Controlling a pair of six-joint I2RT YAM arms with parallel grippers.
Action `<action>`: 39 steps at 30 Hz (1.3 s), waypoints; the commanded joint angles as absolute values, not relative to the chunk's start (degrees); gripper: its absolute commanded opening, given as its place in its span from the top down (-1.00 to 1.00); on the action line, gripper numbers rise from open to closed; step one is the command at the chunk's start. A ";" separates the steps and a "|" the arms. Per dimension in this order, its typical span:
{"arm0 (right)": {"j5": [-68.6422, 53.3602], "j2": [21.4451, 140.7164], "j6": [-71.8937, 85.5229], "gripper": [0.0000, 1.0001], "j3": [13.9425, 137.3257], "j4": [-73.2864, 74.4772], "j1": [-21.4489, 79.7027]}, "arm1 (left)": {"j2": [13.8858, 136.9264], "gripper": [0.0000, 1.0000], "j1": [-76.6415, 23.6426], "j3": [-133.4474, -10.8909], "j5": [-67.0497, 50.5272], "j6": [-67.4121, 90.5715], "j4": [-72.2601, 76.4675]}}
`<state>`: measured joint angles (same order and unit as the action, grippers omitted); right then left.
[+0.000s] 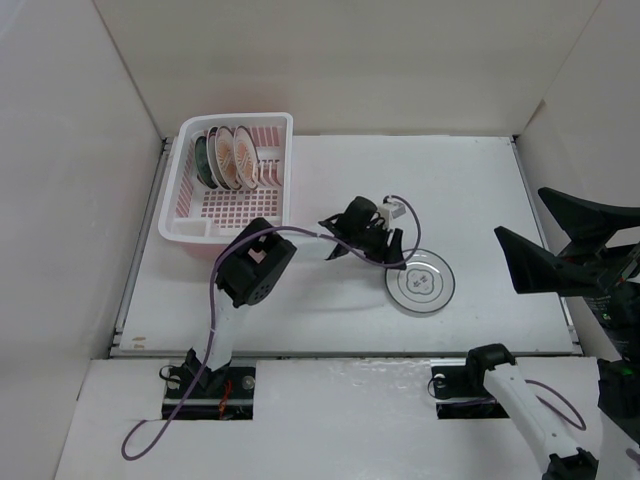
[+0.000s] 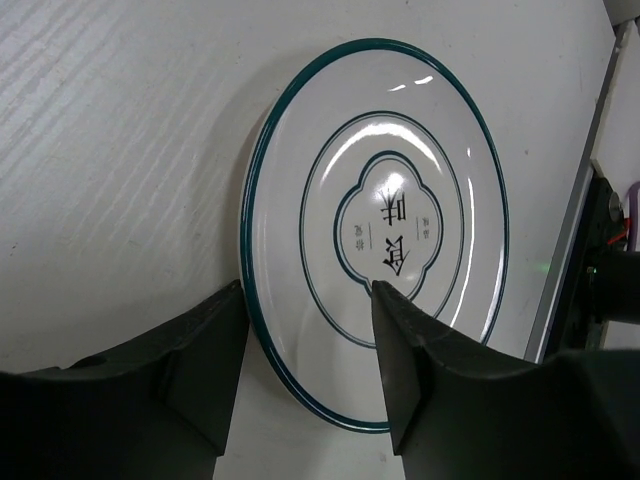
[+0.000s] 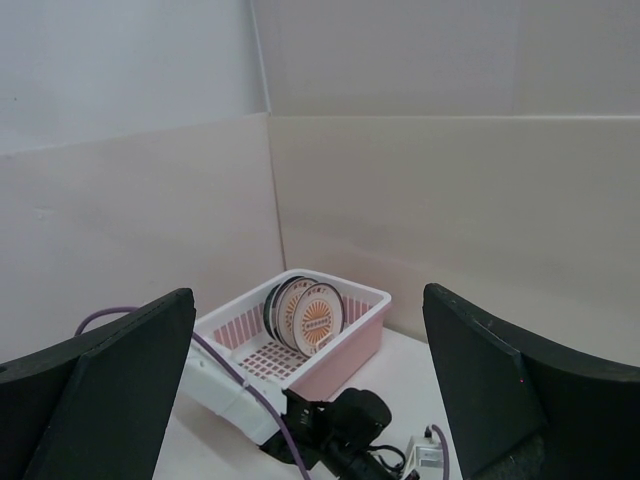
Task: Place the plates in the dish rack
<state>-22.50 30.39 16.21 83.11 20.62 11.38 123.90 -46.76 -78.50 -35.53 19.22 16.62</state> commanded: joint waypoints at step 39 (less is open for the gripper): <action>-14.69 35.41 14.50 -1.00 76.04 13.80 14.15 | 98.62 1.00 -35.52 -104.58 2.44 9.68 -15.54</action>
<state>-18.48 31.66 14.87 78.61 17.39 13.58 102.91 -37.17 -99.57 -3.79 13.08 -10.37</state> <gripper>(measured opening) 0.998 0.043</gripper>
